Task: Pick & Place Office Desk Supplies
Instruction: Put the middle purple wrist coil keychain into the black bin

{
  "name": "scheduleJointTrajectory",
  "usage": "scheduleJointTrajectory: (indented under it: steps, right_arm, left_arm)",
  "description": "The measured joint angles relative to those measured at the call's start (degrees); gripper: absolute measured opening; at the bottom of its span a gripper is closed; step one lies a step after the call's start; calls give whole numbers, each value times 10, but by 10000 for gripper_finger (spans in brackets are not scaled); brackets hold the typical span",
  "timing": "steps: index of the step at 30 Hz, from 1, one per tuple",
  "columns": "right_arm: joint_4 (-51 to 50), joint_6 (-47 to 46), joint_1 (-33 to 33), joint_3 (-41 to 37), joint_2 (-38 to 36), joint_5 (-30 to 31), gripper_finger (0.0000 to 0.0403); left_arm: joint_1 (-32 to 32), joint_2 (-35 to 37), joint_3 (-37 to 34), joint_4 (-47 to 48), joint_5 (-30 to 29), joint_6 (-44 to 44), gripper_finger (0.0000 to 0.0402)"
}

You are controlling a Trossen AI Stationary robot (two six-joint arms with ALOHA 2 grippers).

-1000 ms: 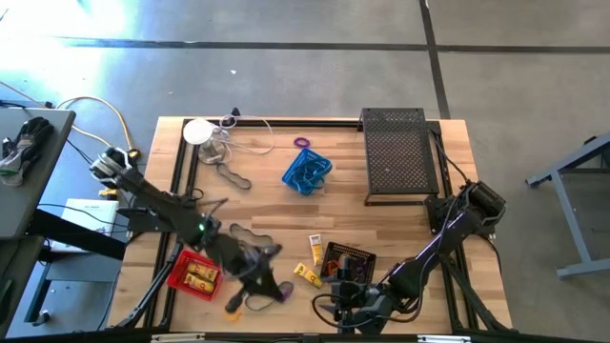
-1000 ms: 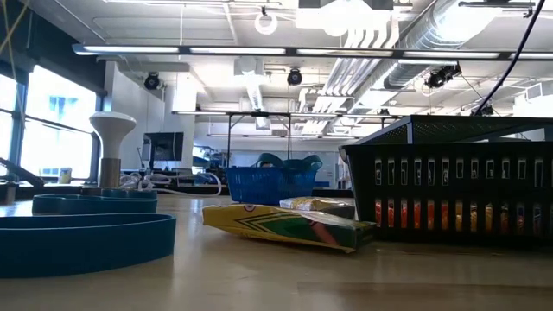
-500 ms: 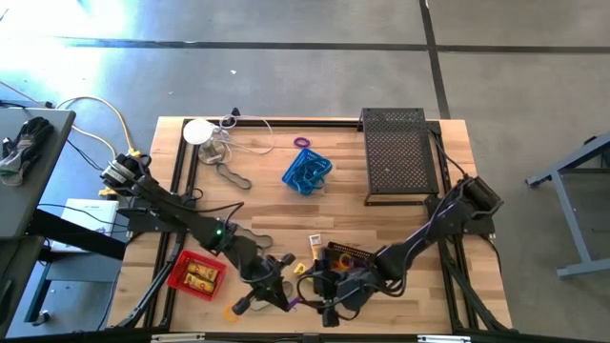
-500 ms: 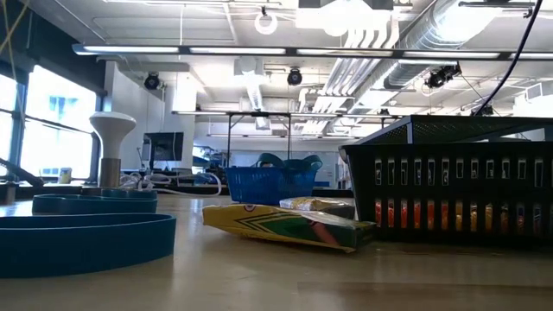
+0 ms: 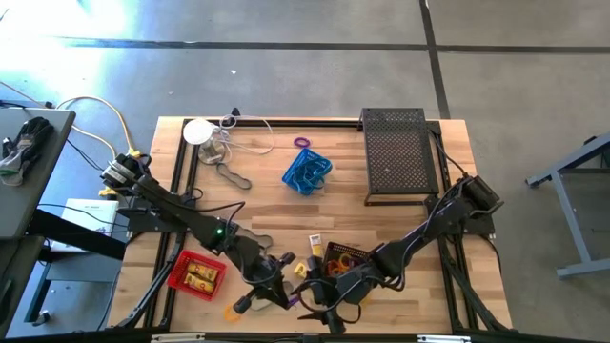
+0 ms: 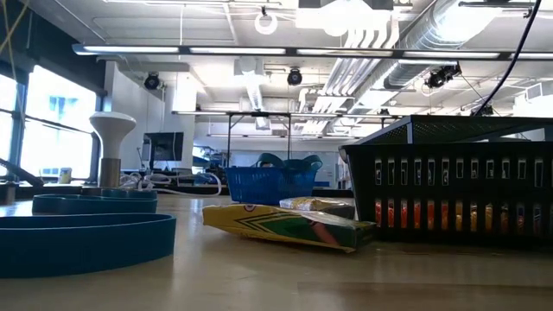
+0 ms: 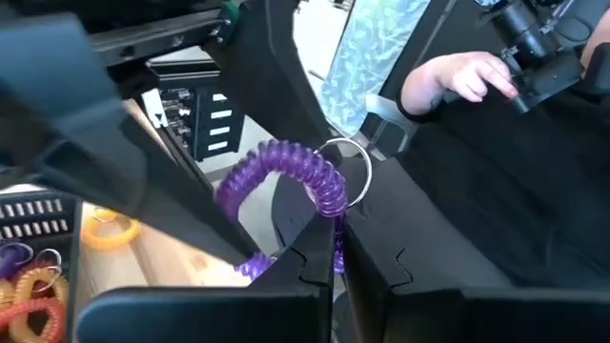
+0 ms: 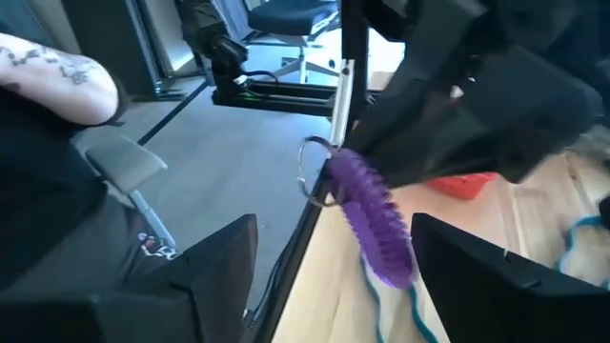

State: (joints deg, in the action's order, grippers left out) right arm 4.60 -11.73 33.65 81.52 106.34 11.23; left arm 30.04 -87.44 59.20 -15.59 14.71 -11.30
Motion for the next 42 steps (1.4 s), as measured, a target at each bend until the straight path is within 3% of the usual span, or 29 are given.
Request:
scheduleJointTrajectory:
  steps: [6, 15, 23, 31, 33, 42]
  right_arm:
    - [-1, 0, 0, 0, 0, -13, 192]
    - [-21, 48, 2, 0, 0, -30, 19]
    - [-23, 44, 5, 0, 0, -33, 8]
    - [-74, -6, 5, 0, 0, -41, 6]
    - [-103, -38, 5, 0, 0, -39, 5]
    - [-293, -243, 14, 0, 0, 93, 5]
  left_arm:
    - [-8, 0, 0, 2, -3, 1, 5]
    - [-12, 0, 0, 6, -3, 0, 5]
    - [-6, -11, 0, 19, -13, 6, 15]
    - [9, -33, 0, 15, -108, 2, 110]
    - [9, -33, 0, 14, -109, 8, 124]
    - [9, -33, 0, 29, -109, 0, 134]
